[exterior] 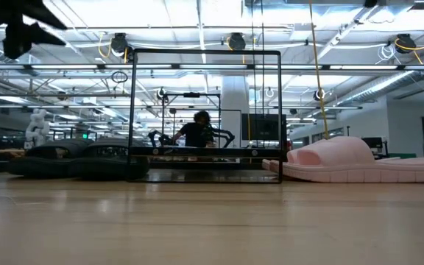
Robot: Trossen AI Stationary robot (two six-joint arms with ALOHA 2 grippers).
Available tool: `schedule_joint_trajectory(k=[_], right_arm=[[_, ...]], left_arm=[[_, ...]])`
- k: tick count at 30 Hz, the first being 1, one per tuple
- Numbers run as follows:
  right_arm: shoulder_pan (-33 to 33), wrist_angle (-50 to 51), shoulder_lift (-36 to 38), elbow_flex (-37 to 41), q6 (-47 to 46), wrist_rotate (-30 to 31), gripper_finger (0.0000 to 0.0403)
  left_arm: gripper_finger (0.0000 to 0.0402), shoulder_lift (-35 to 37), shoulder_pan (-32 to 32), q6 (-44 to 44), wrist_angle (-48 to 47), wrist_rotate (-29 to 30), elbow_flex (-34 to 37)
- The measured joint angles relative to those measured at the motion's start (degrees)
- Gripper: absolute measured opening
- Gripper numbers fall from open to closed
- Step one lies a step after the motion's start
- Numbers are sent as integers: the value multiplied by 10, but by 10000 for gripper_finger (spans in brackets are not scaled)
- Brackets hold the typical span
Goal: Pick and place slides into the shelf
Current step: Put the left black slide on the shelf
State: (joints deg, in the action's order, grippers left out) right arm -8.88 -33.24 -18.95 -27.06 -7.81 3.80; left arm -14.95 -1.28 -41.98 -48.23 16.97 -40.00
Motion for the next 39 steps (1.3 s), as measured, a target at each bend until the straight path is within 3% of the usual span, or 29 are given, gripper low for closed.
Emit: schedule_joint_trajectory(k=[7, 12, 22, 25, 32, 39], right_arm=[[0, 92, -147, -123, 81, 58, 208], [0, 100, -219, -175, 168, 114, 208], [0, 102, -246, -197, 253, 205, 208], [0, 99, -242, -197, 258, 203, 208], [0, 99, -242, -197, 266, 202, 208], [0, 99, -243, -197, 266, 202, 208]], left_arm=[[149, -112, 0, -34, -47, -64, -3], [149, -169, 0, -84, -48, -101, -3], [149, -252, -14, -107, -73, -219, -36], [149, -297, -47, -111, -122, -209, -87], [149, -452, -155, -123, -306, -113, -238], [149, -579, -251, -107, -354, -74, -261]])
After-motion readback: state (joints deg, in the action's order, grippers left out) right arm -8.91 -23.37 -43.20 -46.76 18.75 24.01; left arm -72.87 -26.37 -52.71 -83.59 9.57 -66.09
